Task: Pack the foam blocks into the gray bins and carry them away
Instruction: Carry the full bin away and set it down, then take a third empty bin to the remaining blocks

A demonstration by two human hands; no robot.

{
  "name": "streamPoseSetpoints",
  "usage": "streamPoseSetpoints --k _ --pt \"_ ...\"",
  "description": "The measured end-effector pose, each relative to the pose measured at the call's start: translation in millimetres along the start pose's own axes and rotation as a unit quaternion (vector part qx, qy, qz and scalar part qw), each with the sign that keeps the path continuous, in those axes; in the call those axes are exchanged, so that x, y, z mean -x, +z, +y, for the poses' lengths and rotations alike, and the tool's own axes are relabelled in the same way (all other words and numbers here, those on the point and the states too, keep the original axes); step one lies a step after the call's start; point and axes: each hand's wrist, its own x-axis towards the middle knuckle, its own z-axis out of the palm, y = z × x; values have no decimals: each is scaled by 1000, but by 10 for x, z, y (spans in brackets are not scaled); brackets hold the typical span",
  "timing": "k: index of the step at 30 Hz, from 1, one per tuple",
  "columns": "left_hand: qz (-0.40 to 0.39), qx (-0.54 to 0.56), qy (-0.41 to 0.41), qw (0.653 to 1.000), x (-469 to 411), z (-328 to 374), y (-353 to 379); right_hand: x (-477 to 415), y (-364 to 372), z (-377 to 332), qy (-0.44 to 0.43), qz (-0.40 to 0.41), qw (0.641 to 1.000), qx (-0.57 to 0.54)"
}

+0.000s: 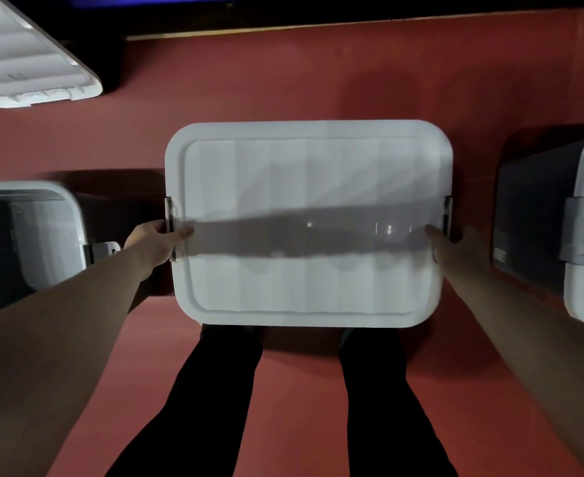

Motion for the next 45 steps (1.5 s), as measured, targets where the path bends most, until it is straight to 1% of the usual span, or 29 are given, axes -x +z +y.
streamPoseSetpoints --k 2,5,8,10,12,14,16,18,21,24,26,27,29,31,32,33,35,36,37,39,40,42,43,45 --pt "9 29 -13 999 7 -5 27 34 -17 -45 -1 -11 999 30" --pt "24 35 -19 999 46 34 39 86 -17 -128 -20 -6 998 64" --pt "68 26 -16 997 60 21 106 79 10 -164 -34 0 993 114" --pt "93 21 -13 995 73 5 148 92 30 -213 -18 8 993 119" --pt "90 24 -18 995 75 4 142 108 50 -301 17 8 993 118" --pt "55 -5 -7 998 67 18 113 151 71 -392 56 -7 991 124" --pt "24 -34 10 999 100 16 58 301 121 -517 65 -25 989 128" --pt "19 -36 21 999 174 -40 -50 548 211 -690 36 -34 992 117" --pt "46 5 28 999 265 -161 -177 974 389 -970 -9 -53 986 156" --pt "89 52 -8 995 335 -449 -556 1532 789 -1387 -46 -126 979 151" --pt "125 74 -59 988 332 -836 -899 1948 1196 -1673 -91 -181 964 172" --pt "147 100 -93 980 264 -1116 -1102 2165 1494 -1830 -108 -203 956 181" --pt "178 138 -151 963 174 -1410 -1327 2475 1867 -2089 -126 -229 951 164" --pt "204 133 -203 948 33 -1819 -1611 2877 2444 -2301 -156 -267 939 148" --pt "221 127 -229 940 -54 -2035 -1729 3055 2740 -2377 -156 -286 935 139" --pt "235 128 -260 928 -132 -2277 -1871 3245 3071 -2427 -127 -315 932 124" --pt "245 164 -309 904 -325 -2721 -2095 3589 3649 -2454 -31 -377 921 93" --pt "247 193 -323 893 -373 -2833 -2162 3718 3790 -2466 15 -404 910 93" --pt "239 226 -342 880 -484 -3057 -2226 3874 4004 -2463 42 -426 895 127" --pt "196 323 -351 857 -668 -3432 -2305 4098 4356 -2395 81 -441 876 179" --pt "164 385 -344 840 -723 -3566 -2308 4180 4494 -2363 100 -437 875 182" --pt "135 495 -329 793 -763 -3792 -2292 4319 4735 -2282 103 -412 886 189" --pt "134 531 -322 772 -771 -3862 -2289 4371 4810 -2261 92 -394 894 191" --pt "121 576 -310 747 -775 -3978 -2280 4487 4925 -2244 63 -377 903 197"
